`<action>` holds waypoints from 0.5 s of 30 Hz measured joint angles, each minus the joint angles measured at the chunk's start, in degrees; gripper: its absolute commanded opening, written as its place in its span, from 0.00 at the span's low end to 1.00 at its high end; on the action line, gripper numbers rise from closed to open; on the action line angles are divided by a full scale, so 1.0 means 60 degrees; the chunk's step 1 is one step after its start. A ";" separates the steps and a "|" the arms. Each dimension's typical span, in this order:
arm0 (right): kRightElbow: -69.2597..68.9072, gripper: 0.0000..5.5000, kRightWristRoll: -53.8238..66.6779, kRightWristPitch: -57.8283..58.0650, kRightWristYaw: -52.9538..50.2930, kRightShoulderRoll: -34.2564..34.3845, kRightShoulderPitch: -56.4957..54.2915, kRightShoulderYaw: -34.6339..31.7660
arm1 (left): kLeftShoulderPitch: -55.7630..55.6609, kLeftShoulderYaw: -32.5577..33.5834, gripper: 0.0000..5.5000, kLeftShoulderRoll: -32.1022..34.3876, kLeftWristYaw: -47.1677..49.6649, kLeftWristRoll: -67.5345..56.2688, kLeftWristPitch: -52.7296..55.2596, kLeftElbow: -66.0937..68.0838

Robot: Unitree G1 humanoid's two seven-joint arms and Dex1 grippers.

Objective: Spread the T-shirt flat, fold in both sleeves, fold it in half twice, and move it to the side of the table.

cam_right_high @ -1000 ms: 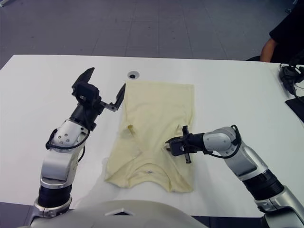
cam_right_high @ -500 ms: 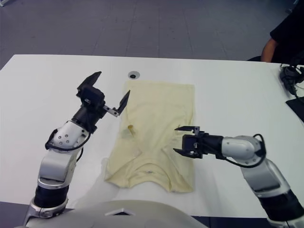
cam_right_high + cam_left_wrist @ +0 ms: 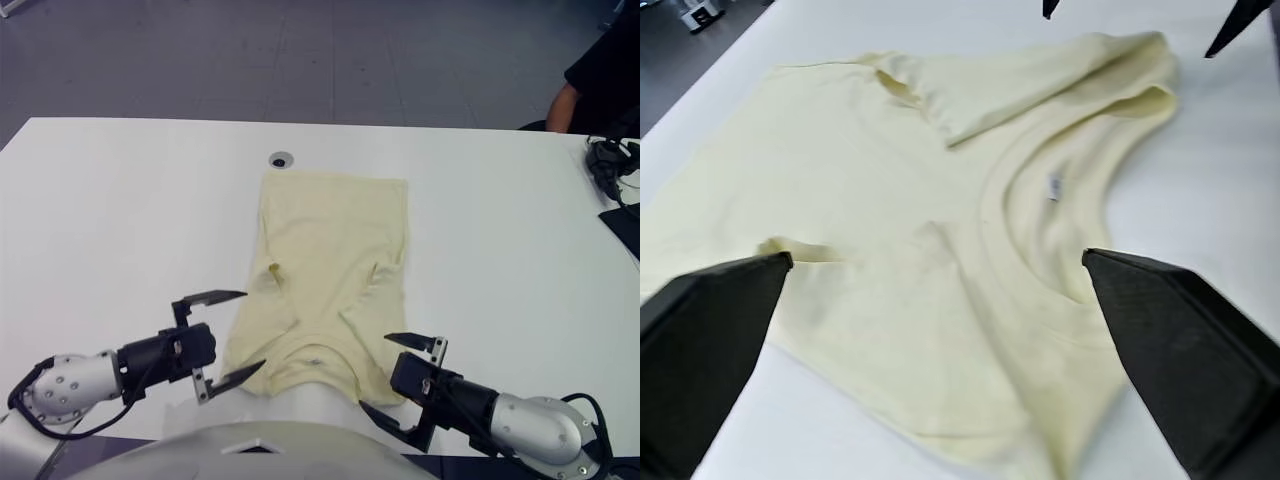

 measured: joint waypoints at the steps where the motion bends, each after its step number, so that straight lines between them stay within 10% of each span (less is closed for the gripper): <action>1: -0.0002 0.98 -0.0127 0.0007 0.0005 -0.0108 0.0055 0.0045 | 0.0217 -0.0009 0.98 0.0165 -0.0106 0.0171 -0.0218 -0.0004; 15: 0.0797 0.94 -0.1945 -0.0425 -0.0064 -0.1017 -0.0255 0.0873 | 0.1083 -0.0605 0.91 0.0612 0.0093 0.2606 -0.1463 0.0908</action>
